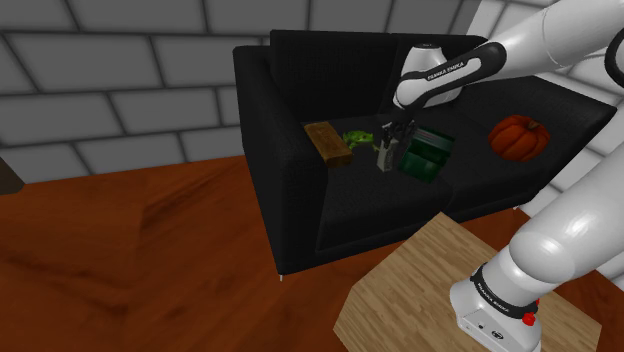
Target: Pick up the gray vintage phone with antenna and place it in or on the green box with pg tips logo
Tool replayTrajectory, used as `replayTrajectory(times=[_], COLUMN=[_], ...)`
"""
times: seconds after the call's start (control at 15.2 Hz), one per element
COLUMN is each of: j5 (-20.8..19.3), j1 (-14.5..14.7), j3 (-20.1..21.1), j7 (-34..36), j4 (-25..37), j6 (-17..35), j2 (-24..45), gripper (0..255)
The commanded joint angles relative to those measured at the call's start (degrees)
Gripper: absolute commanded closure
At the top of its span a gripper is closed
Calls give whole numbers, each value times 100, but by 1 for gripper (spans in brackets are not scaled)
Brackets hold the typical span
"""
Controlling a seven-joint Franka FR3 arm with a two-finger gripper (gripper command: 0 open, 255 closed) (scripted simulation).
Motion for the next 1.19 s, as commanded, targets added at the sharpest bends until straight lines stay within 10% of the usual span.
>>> replayTrajectory(times=[0.0,1.12], j5=[2,36], j1=[-2,15], j3=[-2,21], j7=[-16,-97], j4=[41,791], j6=[-144,-1457], j2=[-103,-668], gripper=[255,255])
